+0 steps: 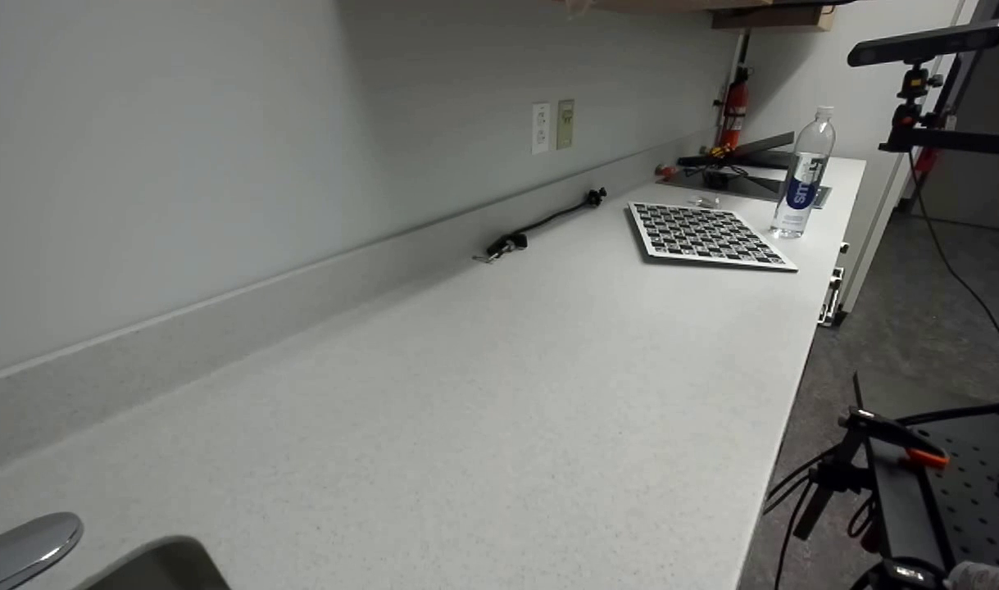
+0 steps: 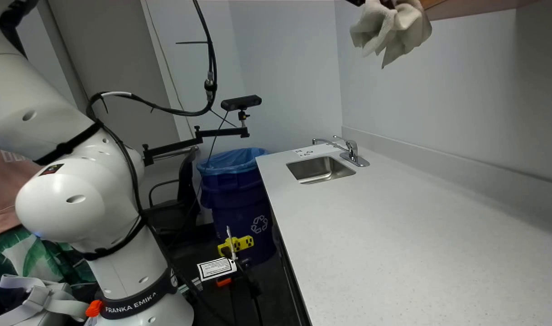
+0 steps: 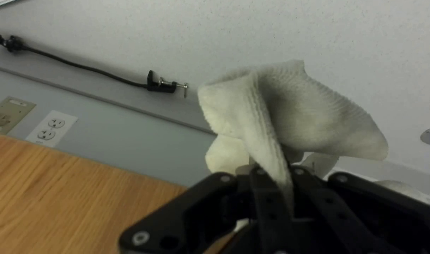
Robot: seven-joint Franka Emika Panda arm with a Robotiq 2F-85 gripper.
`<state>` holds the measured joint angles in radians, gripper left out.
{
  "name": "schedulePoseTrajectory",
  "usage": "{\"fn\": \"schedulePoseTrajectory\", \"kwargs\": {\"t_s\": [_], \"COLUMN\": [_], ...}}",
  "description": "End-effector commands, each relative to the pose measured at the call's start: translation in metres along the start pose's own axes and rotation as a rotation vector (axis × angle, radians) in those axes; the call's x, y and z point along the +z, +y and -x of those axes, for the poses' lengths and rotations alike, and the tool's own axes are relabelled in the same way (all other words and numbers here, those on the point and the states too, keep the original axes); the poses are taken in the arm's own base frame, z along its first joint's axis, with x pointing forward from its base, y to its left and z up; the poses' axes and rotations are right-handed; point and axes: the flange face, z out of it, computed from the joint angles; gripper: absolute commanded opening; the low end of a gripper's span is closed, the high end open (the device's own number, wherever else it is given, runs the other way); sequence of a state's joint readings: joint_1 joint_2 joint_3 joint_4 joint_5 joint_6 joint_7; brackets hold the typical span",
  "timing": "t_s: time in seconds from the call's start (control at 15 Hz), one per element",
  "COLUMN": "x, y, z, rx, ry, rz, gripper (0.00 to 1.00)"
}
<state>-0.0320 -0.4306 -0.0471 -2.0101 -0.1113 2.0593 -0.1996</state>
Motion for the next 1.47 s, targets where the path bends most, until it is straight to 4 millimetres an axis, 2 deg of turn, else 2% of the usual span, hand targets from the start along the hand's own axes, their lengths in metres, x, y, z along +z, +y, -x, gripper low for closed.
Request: {"fn": "schedulePoseTrajectory", "kwargs": {"t_s": [0.0,0.2,0.4,1.0,1.4], "x": [-0.026,-0.029,-0.028,-0.026,-0.025], "y": [0.0,-0.004,-0.007,-0.02,-0.028], "z": [-0.011,-0.027,-0.035,-0.031,-0.03], "rx": [0.055,0.127,0.202,0.37,0.402], "ry": [0.102,0.224,0.307,0.355,0.32], "rz": [0.017,0.062,0.081,0.188,0.248], "gripper": [0.02,0.02,0.02,0.02,0.02]}}
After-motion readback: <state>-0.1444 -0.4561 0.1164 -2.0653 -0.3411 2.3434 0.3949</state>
